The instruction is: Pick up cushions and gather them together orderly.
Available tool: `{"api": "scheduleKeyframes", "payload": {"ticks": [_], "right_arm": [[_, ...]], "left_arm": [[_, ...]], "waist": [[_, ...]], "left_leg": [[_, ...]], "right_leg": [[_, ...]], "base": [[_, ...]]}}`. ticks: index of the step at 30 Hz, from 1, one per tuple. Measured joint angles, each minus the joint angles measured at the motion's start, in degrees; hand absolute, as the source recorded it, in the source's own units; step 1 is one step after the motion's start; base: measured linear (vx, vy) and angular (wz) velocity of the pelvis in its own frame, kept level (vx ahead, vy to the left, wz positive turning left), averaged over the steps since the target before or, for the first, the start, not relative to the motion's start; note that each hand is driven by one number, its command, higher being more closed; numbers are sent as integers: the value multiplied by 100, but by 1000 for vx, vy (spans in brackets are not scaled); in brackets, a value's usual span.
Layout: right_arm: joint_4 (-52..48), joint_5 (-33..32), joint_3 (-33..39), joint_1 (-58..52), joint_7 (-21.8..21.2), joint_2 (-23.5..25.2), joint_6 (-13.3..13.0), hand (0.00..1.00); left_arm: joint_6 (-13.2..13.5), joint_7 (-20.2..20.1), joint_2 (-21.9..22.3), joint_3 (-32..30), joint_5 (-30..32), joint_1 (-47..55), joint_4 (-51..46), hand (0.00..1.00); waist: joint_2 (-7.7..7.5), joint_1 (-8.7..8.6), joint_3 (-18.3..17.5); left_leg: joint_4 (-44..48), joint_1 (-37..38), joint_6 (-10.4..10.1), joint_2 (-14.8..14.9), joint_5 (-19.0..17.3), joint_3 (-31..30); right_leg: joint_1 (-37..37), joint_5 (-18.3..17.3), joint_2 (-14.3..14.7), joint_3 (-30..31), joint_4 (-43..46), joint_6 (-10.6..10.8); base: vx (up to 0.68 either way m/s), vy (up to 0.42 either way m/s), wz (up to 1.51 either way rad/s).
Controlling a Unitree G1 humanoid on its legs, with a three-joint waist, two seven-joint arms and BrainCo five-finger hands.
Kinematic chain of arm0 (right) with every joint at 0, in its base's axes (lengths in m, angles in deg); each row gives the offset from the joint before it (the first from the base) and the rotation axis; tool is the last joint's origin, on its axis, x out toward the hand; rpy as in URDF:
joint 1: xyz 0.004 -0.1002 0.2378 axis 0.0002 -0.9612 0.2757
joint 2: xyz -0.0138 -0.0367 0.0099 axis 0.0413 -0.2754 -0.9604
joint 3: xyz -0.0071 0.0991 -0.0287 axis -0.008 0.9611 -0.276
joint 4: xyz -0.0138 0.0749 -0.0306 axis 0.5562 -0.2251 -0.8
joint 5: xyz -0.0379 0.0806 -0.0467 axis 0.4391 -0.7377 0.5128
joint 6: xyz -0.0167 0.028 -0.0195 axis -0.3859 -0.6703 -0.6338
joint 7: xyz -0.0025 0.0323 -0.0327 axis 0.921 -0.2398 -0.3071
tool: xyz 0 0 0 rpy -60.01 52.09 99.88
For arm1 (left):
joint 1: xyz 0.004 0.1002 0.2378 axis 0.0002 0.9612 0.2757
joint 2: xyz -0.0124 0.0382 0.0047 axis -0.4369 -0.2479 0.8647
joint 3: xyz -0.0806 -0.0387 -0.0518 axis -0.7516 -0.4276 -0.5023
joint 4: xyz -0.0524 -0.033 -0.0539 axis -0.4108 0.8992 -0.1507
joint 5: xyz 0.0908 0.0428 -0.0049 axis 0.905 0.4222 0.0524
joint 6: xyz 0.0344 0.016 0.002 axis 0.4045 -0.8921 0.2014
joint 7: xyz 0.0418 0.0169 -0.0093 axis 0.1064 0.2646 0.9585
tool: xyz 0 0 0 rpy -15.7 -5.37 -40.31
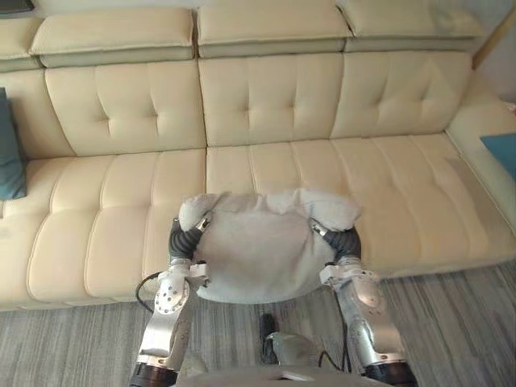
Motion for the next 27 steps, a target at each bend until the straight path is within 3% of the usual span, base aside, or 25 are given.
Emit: {"api": "scheduleKeyframes", "payload": {"ticks": [1,2,4,5,6,7,8,9,13,20,27], "right_arm": [[-53,-1,35,-2,9,2,-3,100],[-115,-2,133,19,13,3,-38,100],[-112,-3,138,49,12,25,-52,100],[-89,-2,135,27,-2,101,-51,100],[-89,-2,128,12,-8,124,-51,100],[-91,-1,104,-2,-22,119,-52,100],[49,2,116,19,-30,244,-4,100],[221,11,95,5,-55,500,4,100],[664,253,-7,75,-160,728,124,100],[872,283,-11,252,-175,763,134,100],[1225,283,-149,675,-120,770,133,100]], "left_arm": [[0,1,30,7,8,-35,-9,100],[0,1,99,16,35,-146,-135,100],[0,2,130,8,104,-169,-404,100],[1,2,134,-8,148,-160,-558,100],[2,2,141,-18,149,-153,-596,100],[10,5,179,-31,151,-121,-653,100],[20,14,155,-98,152,-62,-636,100],[19,53,87,-184,152,40,-616,100],[7,58,-60,-303,153,335,-590,100],[-74,57,-87,-317,205,332,-557,100],[-74,122,-155,-460,259,242,-542,100]], "waist": [[7,26,-4],[14,82,-10],[24,182,-17],[58,288,-38],[90,307,-58],[255,333,-152],[245,360,-227],[131,344,-246],[-64,307,-312],[-220,169,-315],[-280,313,-317]], "left_leg": [[104,-31,-1,1,-146,65],[76,-174,5,-62,-591,254],[-584,-318,114,-229,-842,387],[-1499,-296,160,-364,-763,375],[-1842,-261,182,-397,-611,369],[-2474,-226,262,-386,240,288],[-2607,-38,-12,-492,80,212],[-2885,164,36,-716,120,259],[-3517,551,168,-1072,314,573],[-3899,703,217,-1146,537,777],[-4678,952,181,-1238,953,938]], "right_leg": [[141,-1,-21,-5,-100,-1],[536,-2,-118,-48,-332,1],[769,-14,-237,-43,-384,22],[862,-84,-313,-7,-297,132],[888,-143,-330,2,-253,218],[916,-307,-288,43,-160,417],[965,-562,-347,241,-79,638],[978,-557,-505,425,-85,626],[1011,-436,-681,972,-343,611],[931,-131,-656,1304,-626,637],[681,-39,-584,1583,-680,655]], "base": [[337,-29,26],[244,17,31],[232,134,16],[163,183,-5],[121,195,-10],[175,295,-17],[160,349,-16],[111,294,-16],[-19,137,-30],[-75,15,-24],[-103,-15,-20]]}}
